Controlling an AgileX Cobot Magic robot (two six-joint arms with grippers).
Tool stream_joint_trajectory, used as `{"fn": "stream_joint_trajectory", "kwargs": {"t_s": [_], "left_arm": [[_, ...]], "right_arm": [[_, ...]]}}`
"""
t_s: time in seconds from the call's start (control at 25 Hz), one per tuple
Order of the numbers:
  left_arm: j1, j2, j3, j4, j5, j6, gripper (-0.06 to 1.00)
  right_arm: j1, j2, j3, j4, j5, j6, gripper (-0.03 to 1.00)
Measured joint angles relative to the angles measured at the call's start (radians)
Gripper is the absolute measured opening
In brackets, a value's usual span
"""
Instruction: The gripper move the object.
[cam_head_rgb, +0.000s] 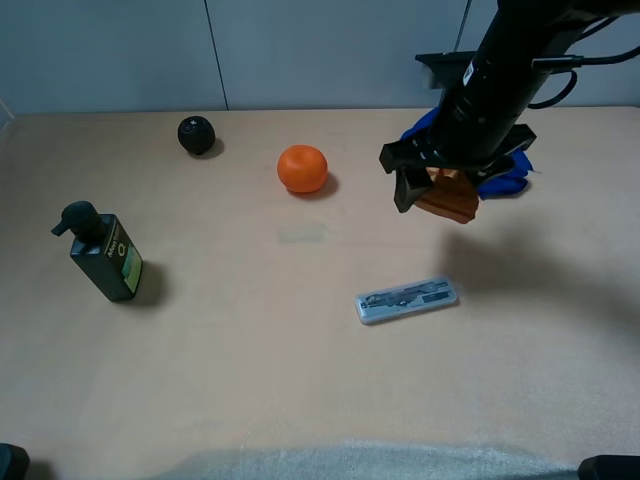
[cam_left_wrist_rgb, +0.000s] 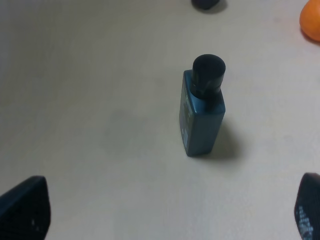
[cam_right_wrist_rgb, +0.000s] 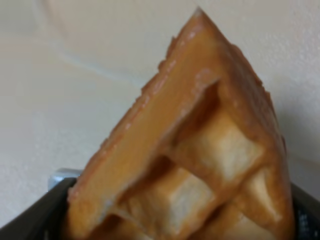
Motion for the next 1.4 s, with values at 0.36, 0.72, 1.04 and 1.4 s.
{"fn": "stream_joint_trajectory", "kwargs": {"t_s": [0.36,0.72,1.04,1.4], "left_arm": [[0.0,0.0,0.0,0.0,0.0,0.0,0.99],[0.0,0.0,0.0,0.0,0.0,0.0,0.99],[0.0,0.0,0.0,0.0,0.0,0.0,0.99],[0.0,0.0,0.0,0.0,0.0,0.0,0.99]], "right_arm": [[0.032,0.119,-0.137,0.023,0.023,-0.015,0.54],[0.073,0.222,-0.252,0.025,0.025,-0.015,0.54],[0.093,0.293,-0.305,0.044,0.002,-0.015,0.54],[0.105,0.35,-0.306,0.059,-0.082,-0.002,0.54]]}}
